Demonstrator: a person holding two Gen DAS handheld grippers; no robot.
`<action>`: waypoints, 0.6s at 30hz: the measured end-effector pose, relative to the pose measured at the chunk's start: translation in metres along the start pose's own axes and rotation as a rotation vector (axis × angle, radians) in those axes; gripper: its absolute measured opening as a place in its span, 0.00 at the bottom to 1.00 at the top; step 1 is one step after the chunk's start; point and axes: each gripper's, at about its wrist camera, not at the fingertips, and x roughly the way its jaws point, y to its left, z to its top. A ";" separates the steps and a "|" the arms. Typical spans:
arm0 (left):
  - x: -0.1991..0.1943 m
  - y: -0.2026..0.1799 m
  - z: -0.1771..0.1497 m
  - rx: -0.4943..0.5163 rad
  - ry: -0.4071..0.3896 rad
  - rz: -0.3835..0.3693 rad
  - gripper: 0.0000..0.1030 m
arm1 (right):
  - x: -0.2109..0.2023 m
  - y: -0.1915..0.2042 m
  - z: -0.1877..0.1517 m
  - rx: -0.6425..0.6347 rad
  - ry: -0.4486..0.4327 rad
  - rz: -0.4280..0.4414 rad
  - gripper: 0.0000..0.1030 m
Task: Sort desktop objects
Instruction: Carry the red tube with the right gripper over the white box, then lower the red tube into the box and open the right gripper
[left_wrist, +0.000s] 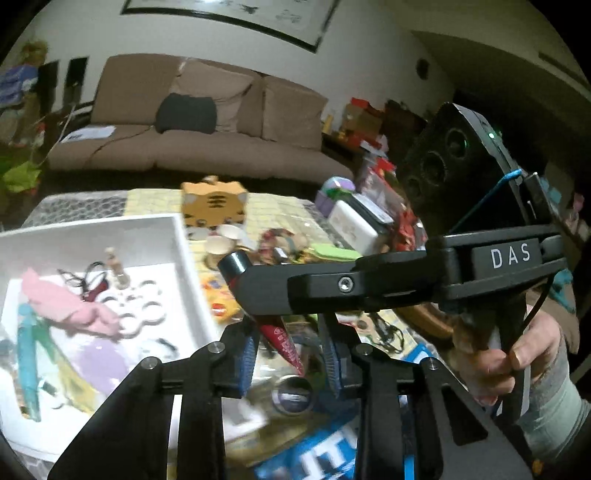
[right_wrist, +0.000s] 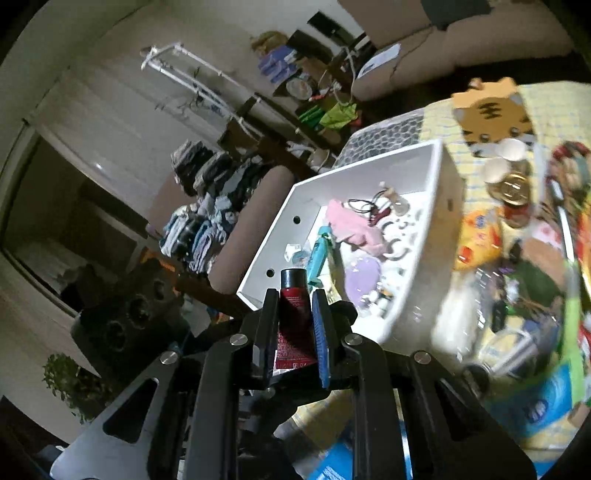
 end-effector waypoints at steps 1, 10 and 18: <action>-0.003 0.013 0.003 -0.010 0.000 0.008 0.30 | 0.013 0.006 0.008 -0.011 0.017 -0.015 0.17; 0.007 0.107 0.038 0.043 0.118 0.170 0.30 | 0.110 0.002 0.066 0.019 0.067 -0.061 0.17; 0.047 0.192 0.051 -0.024 0.229 0.264 0.29 | 0.209 -0.023 0.111 0.022 0.155 -0.233 0.16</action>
